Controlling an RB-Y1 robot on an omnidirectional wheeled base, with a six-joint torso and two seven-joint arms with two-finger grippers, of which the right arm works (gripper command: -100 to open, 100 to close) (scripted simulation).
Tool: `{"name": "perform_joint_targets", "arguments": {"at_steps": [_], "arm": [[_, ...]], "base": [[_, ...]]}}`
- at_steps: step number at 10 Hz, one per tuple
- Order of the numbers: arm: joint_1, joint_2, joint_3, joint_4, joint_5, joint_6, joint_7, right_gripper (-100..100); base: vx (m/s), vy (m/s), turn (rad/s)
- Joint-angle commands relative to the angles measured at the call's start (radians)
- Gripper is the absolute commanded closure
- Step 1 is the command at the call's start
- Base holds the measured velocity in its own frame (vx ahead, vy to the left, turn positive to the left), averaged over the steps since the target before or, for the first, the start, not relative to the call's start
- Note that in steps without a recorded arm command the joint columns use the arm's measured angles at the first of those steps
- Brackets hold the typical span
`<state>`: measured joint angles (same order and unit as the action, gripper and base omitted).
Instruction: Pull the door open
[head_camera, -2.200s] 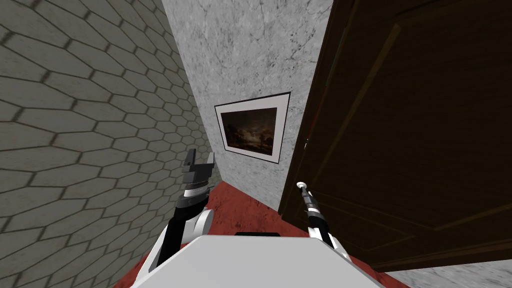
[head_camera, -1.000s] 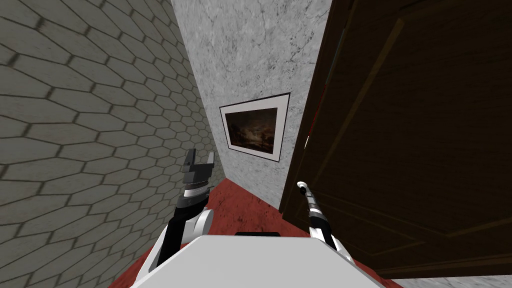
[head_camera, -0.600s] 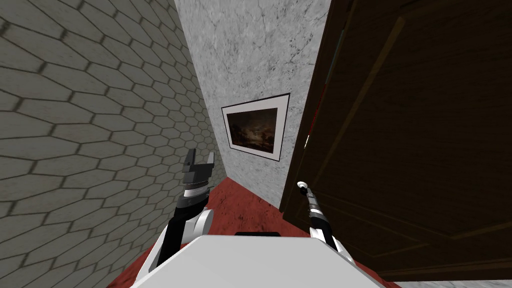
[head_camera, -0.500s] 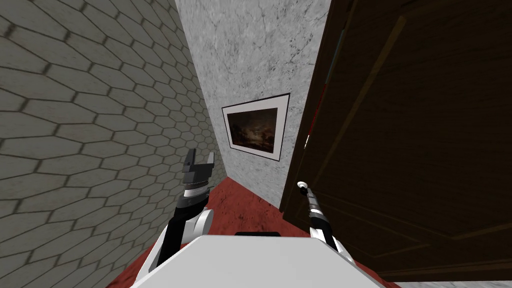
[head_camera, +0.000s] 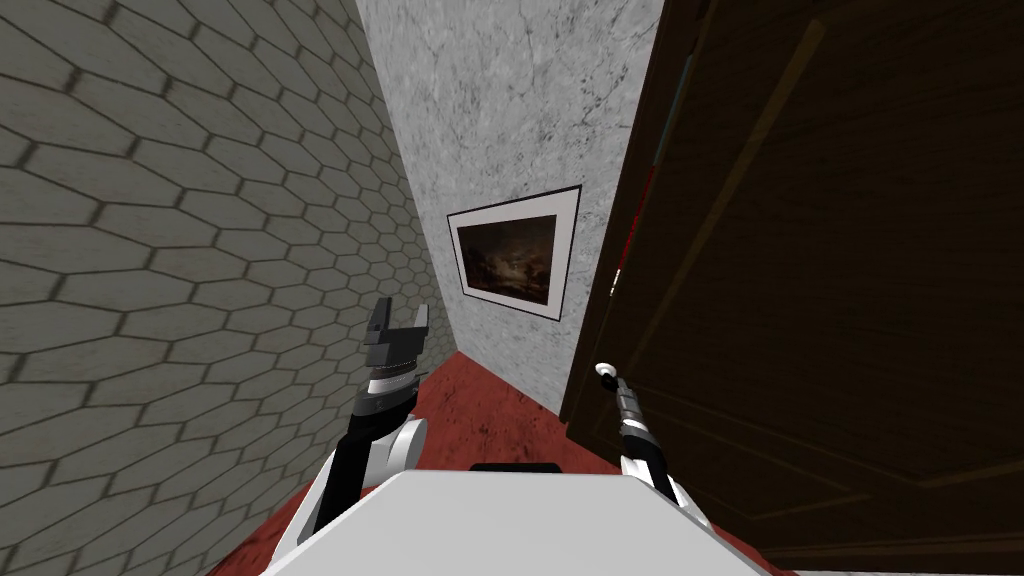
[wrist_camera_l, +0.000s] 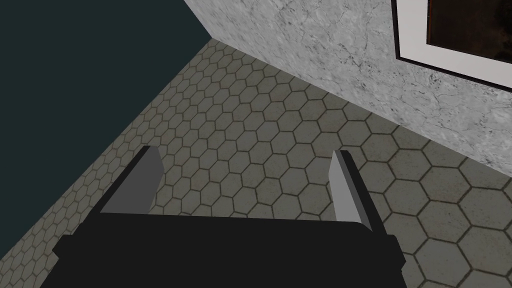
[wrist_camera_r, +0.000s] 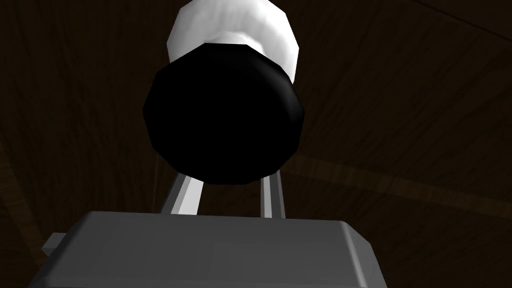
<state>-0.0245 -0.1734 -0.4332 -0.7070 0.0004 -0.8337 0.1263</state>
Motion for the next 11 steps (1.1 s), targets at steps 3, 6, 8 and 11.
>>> {"name": "perform_joint_targets", "arguments": {"at_steps": [3, 6, 8, 11], "arm": [[-0.003, 0.002, 0.03, -0.012, -0.032, -0.001, -0.08, 100], [0.0, -0.008, 0.054, -0.01, -0.078, -0.003, -0.164, 100], [0.002, -0.012, 0.066, -0.009, -0.1, -0.004, -0.205, 100], [0.006, -0.022, 0.09, -0.007, -0.146, -0.005, -0.288, 100]], "base": [[-0.037, -0.008, 0.051], [-0.037, -0.011, 0.069], [-0.031, -0.009, 0.051], [-0.045, -0.006, 0.06]]}}
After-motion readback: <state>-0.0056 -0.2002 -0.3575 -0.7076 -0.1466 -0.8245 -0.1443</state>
